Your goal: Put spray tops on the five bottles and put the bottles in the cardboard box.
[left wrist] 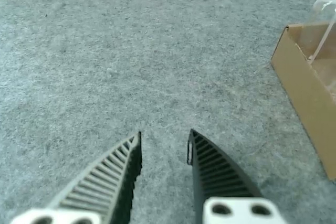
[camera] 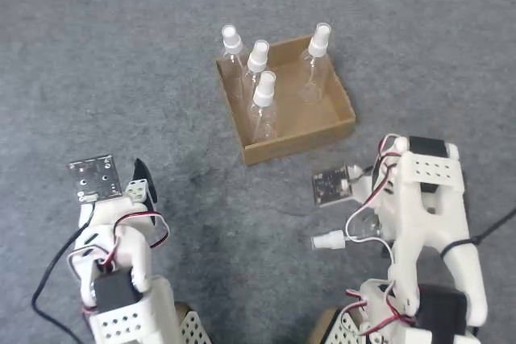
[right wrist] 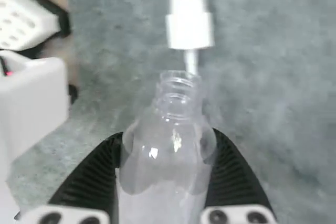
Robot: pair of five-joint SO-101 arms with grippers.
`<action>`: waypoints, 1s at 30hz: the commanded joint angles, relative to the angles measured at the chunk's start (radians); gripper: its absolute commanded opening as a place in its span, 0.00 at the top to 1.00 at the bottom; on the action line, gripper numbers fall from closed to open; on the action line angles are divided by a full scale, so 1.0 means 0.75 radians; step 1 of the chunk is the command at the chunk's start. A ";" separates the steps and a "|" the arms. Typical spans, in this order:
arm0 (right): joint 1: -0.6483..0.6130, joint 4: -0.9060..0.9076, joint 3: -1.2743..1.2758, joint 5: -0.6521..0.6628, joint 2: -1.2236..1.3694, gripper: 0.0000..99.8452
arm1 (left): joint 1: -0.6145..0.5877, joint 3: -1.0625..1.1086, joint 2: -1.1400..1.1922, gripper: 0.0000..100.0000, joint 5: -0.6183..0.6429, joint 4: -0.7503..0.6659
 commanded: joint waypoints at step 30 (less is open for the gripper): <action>0.093 -0.363 0.288 0.039 -0.069 0.97 | 0.006 -0.015 -0.025 0.86 -0.012 -0.039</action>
